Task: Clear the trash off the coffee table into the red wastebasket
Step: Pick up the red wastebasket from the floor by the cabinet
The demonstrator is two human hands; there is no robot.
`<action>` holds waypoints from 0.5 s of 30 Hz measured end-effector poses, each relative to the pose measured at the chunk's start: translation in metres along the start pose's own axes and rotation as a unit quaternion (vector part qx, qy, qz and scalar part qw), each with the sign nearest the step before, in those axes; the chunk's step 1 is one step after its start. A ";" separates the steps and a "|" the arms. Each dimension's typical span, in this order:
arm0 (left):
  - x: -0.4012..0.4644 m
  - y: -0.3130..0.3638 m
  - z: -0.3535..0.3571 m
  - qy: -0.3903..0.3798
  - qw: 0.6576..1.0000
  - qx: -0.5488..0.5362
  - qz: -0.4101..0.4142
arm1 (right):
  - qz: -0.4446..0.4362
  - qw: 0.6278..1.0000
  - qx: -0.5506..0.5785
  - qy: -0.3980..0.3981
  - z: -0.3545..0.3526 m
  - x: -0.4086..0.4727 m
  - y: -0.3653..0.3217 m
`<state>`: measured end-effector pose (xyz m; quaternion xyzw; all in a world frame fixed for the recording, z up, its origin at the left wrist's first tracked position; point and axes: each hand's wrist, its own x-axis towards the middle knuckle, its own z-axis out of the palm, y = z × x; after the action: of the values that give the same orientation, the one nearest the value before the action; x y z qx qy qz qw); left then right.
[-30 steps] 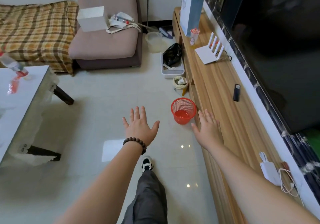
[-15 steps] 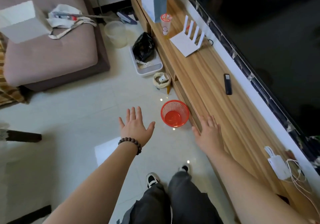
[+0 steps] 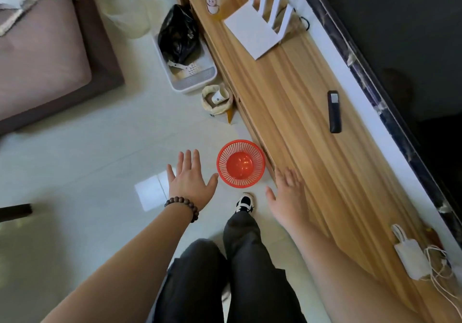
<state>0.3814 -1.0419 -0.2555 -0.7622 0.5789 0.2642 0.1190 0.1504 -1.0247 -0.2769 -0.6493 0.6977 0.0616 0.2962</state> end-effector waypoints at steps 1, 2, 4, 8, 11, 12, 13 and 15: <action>0.011 0.004 0.004 -0.004 1.000 -0.004 -0.002 | 0.001 1.000 0.003 -0.010 0.006 0.011 0.001; 0.023 0.007 0.010 -0.010 1.000 -0.007 -0.002 | 0.005 1.000 0.008 -0.022 0.012 0.021 0.002; 0.046 0.010 0.026 -0.023 1.000 -0.012 -0.003 | 0.011 0.999 0.021 -0.049 0.031 0.041 0.003; 0.102 0.006 0.078 -0.051 0.998 -0.035 -0.015 | 0.026 0.994 0.059 -0.084 0.083 0.089 0.005; 0.149 -0.003 0.131 -0.077 0.996 -0.047 -0.028 | 0.082 0.986 0.107 -0.102 0.129 0.130 0.014; 0.165 -0.006 0.150 -0.091 0.994 -0.054 -0.037 | 0.107 0.979 0.134 -0.108 0.144 0.144 0.020; 0.179 -0.010 0.169 -0.106 0.991 -0.064 -0.047 | 0.129 0.971 0.167 -0.114 0.159 0.158 0.026; 0.207 -0.016 0.205 -0.135 0.984 -0.097 -0.067 | 0.148 0.956 0.227 -0.114 0.189 0.184 0.039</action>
<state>0.3816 -1.1069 -0.5405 -0.7646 0.4769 0.4106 0.1390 0.1801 -1.0902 -0.5337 -0.4433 0.7431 0.0178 0.5010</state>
